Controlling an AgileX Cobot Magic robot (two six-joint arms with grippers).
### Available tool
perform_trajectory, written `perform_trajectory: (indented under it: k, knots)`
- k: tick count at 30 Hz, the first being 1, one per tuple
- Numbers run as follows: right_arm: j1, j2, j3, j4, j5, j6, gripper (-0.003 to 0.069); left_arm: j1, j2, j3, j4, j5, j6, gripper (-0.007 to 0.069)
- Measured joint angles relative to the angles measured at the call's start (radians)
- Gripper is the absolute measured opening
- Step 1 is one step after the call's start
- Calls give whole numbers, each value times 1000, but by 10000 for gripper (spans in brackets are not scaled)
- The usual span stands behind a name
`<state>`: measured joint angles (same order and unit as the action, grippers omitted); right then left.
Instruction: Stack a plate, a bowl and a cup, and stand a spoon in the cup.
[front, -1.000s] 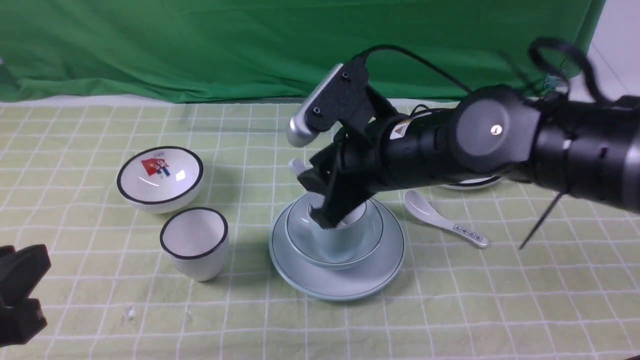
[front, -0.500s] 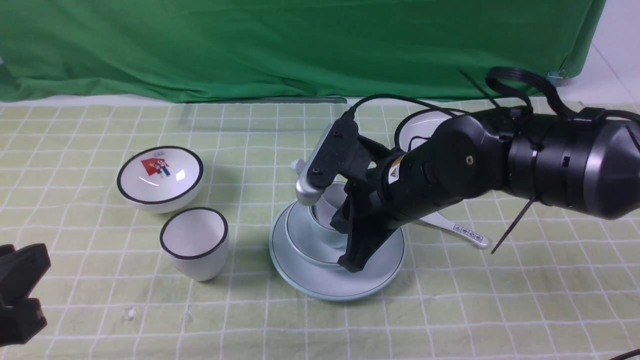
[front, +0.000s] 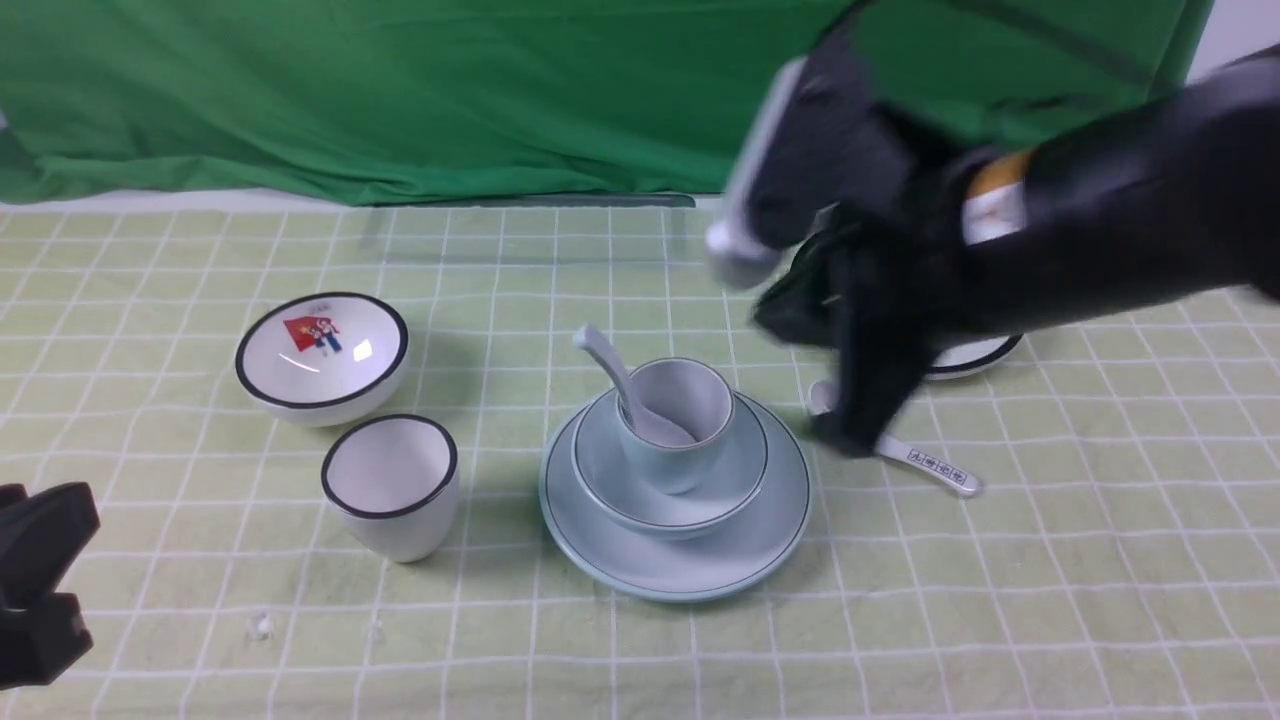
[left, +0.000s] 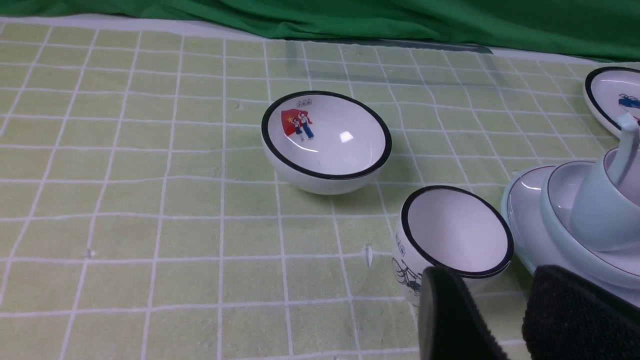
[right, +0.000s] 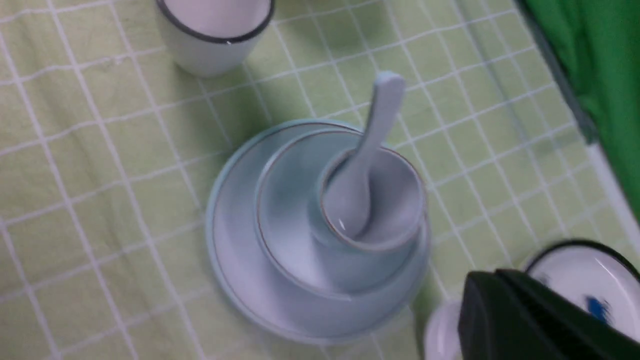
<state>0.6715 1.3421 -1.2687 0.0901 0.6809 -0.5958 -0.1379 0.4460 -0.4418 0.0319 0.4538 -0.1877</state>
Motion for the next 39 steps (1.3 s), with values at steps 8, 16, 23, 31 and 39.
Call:
perform_trajectory:
  k: [8,16,23,31,39]
  knots:
    - [0,-428,40,-357,302,391,13,0,0,0,0,-2,0,202]
    - [0,-881,308,-301,203,634,13,0,0,0,0,-3,1,204]
    - [0,-1106,557,-283,-2,951,34,0,0,0,0,-3,1,204]
    - [0,-1161,701,-323,48,1105,16,0,0,0,0,-3,1,204]
    - [-46,-1225,805,-474,-53,1064,10,0,0,0,0,-3,1,204]
